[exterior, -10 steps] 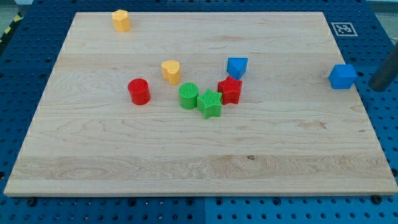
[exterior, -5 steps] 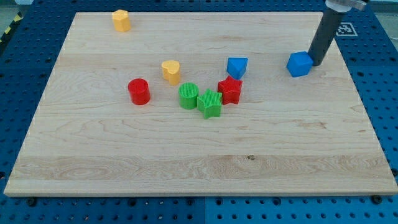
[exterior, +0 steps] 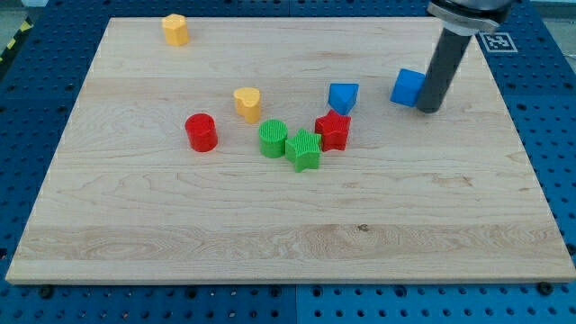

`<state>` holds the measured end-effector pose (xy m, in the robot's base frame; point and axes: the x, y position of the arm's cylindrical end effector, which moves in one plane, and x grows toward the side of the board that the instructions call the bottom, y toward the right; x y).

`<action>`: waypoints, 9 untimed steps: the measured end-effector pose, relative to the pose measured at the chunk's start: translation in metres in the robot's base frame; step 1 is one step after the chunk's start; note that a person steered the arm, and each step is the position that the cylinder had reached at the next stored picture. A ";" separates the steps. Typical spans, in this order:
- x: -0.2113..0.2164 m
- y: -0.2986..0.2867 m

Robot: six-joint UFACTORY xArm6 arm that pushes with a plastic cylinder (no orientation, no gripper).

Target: Move the cube towards the triangle

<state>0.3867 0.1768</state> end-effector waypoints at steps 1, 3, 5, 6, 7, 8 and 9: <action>-0.018 -0.021; -0.028 -0.007; -0.077 0.003; -0.076 -0.003; -0.076 -0.038; -0.070 -0.069; -0.062 -0.038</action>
<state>0.3251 0.1386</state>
